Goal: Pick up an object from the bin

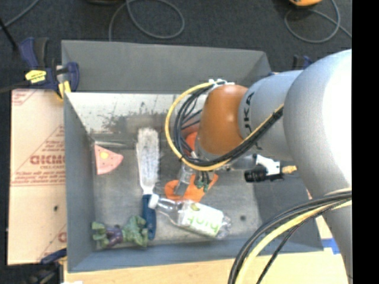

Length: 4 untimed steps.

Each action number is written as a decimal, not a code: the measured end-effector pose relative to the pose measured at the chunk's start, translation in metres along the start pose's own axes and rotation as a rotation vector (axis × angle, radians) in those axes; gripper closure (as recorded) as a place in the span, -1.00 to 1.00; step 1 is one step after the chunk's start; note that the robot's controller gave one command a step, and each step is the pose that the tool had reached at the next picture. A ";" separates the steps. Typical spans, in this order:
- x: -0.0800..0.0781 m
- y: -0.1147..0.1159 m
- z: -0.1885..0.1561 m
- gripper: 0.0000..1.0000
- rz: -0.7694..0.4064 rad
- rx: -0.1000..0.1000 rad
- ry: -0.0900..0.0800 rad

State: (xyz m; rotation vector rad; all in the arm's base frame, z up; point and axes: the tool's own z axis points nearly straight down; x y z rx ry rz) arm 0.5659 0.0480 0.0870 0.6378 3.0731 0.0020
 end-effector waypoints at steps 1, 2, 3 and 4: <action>0.000 0.000 0.000 1.00 0.000 0.000 0.000; 0.000 0.000 0.000 1.00 -0.001 0.000 0.000; 0.000 0.000 0.000 1.00 -0.001 0.000 0.000; 0.000 0.000 0.000 1.00 -0.002 0.000 0.000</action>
Offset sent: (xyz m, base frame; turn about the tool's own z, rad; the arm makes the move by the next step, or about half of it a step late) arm 0.0000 0.0000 0.0000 0.0000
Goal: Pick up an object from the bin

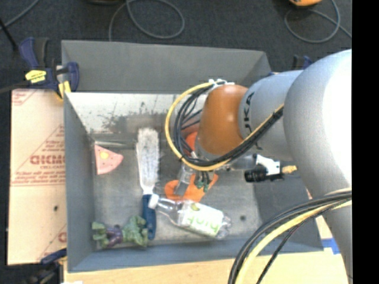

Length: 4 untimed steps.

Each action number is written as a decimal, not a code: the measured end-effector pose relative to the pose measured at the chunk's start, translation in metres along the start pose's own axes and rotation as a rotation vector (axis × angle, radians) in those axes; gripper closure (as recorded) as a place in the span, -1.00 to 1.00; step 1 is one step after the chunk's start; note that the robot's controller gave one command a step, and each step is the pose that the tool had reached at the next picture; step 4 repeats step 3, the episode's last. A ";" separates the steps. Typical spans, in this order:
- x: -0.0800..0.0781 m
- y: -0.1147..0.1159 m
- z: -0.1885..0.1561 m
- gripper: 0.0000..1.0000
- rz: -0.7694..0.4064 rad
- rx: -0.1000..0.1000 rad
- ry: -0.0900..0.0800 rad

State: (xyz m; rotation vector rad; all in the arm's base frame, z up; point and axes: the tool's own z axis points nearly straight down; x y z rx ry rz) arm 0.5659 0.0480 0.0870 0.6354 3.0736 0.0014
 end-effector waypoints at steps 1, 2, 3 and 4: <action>0.000 0.000 0.000 1.00 0.000 0.000 0.000; 0.000 0.000 0.000 1.00 0.000 0.000 0.000; 0.000 0.000 0.000 1.00 -0.001 0.000 0.000; 0.000 0.000 0.000 1.00 -0.001 0.000 0.000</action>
Offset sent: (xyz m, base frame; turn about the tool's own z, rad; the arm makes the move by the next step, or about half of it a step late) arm 0.0000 0.0000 0.0000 0.0000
